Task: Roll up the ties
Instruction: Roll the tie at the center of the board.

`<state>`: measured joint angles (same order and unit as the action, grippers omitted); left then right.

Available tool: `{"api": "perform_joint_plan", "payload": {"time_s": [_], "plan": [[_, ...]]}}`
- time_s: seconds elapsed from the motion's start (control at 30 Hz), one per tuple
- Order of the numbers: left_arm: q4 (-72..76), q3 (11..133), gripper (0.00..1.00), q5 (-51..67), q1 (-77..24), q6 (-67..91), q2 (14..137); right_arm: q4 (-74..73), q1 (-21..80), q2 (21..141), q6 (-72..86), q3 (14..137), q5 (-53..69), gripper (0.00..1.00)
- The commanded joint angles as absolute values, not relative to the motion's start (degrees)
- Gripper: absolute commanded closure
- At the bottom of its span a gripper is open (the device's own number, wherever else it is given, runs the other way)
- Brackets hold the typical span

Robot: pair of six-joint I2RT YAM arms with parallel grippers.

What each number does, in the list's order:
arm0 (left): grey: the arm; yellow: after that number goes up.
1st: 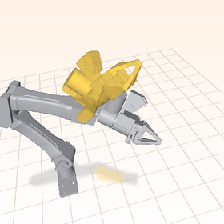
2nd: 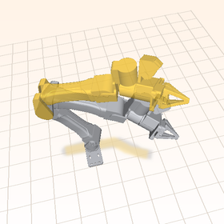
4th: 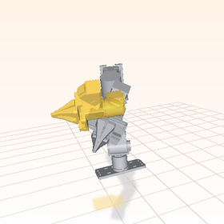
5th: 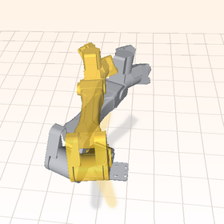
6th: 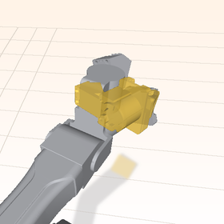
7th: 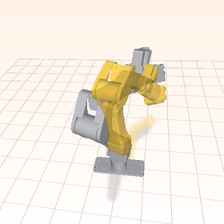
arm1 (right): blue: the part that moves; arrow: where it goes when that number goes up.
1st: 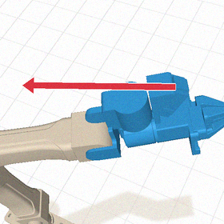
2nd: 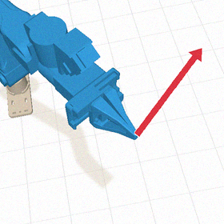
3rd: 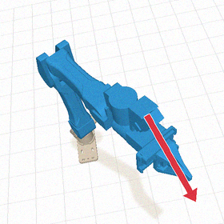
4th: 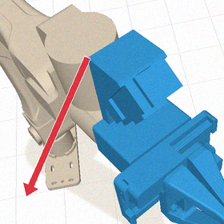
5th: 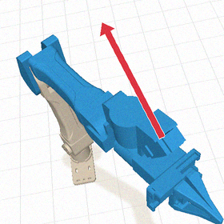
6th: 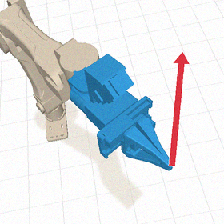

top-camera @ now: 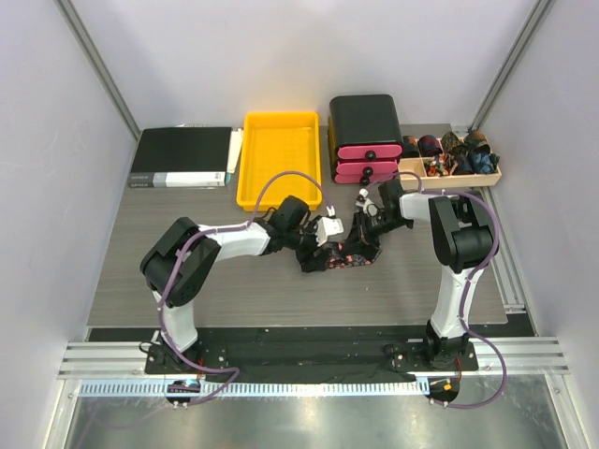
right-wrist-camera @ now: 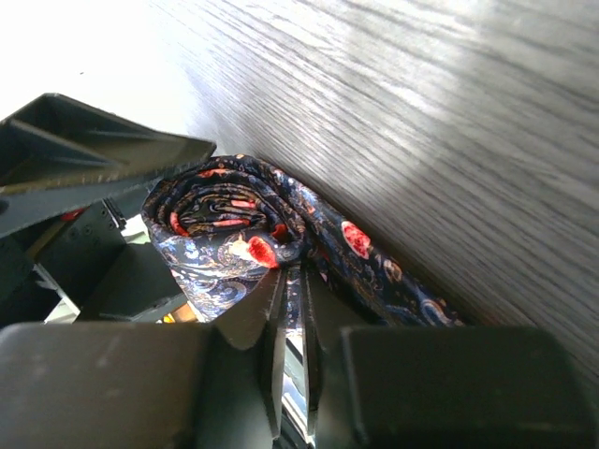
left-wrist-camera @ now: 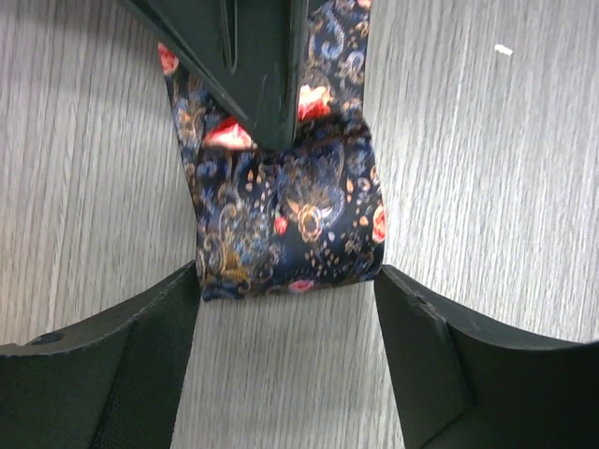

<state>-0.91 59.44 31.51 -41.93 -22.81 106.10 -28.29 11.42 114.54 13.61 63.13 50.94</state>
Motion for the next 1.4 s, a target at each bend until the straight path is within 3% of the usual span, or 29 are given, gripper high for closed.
{"api": "perform_joint_plan", "payload": {"time_s": [0.0,0.23,0.33,1.0,1.2,1.37], "plan": [[2.82,62.05,0.28,34.98,-41.92,-24.87,107.22,-29.62,12.57,118.3,9.4,61.96,38.5,0.86],[0.35,66.27,0.49,38.23,-42.63,-24.61,108.54,-29.71,12.57,118.74,9.58,62.05,38.06,0.93],[0.18,67.93,0.53,38.41,-43.5,-23.82,109.68,-29.71,12.57,118.83,9.49,62.14,37.88,0.94],[-13.45,78.4,0.51,30.14,-49.04,-20.58,120.76,-28.92,12.66,118.57,9.84,62.31,40.87,0.96],[-13.18,78.4,0.61,25.67,-50.36,-17.85,122.87,-28.74,12.57,118.22,10.37,62.31,42.71,0.99],[-17.82,78.66,0.63,21.98,-51.15,-18.02,124.01,-29.62,12.57,116.37,10.55,62.66,44.38,0.99]]}}
